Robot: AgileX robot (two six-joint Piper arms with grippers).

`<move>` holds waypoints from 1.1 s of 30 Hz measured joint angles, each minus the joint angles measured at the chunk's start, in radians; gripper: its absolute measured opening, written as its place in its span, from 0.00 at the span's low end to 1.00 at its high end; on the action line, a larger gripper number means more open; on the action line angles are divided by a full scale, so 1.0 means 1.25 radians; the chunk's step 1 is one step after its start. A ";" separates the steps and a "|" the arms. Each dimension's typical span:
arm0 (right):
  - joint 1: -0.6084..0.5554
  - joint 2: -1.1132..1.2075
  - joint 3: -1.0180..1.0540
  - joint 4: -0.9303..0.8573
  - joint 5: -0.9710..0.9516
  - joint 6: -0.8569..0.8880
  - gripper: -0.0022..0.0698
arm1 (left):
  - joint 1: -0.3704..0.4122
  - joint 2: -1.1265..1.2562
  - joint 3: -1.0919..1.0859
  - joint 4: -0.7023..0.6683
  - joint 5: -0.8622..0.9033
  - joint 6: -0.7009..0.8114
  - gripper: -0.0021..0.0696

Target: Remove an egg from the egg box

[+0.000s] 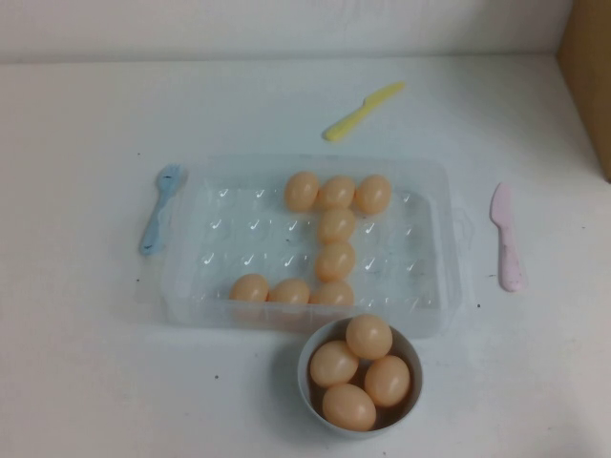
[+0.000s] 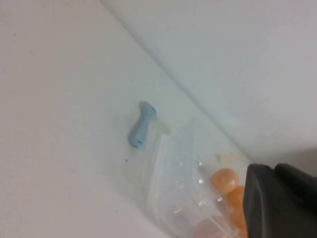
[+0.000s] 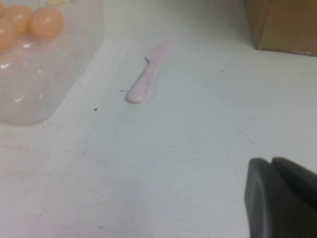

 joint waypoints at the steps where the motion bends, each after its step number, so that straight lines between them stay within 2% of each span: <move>1: 0.000 0.000 0.000 0.000 0.000 0.000 0.01 | 0.000 0.000 -0.021 0.000 0.041 0.029 0.02; 7: 0.000 0.000 0.000 0.000 0.000 0.000 0.01 | 0.000 0.052 -0.179 0.004 0.234 0.234 0.02; 17: 0.000 0.000 0.000 0.000 0.000 0.000 0.01 | 0.000 0.471 -0.478 0.030 0.505 0.570 0.02; 20: 0.000 0.000 0.000 0.000 0.000 0.000 0.01 | 0.000 0.611 -0.576 0.110 0.565 0.595 0.02; 23: 0.000 0.000 0.000 0.000 0.000 0.000 0.01 | -0.029 0.731 -0.689 0.210 0.644 0.575 0.02; 28: 0.000 0.000 0.000 0.000 0.000 0.000 0.01 | -0.133 0.923 -0.907 0.335 0.764 0.502 0.02; 33: 0.000 0.000 0.000 0.000 0.000 0.000 0.01 | -0.253 1.103 -1.107 0.354 0.818 0.486 0.02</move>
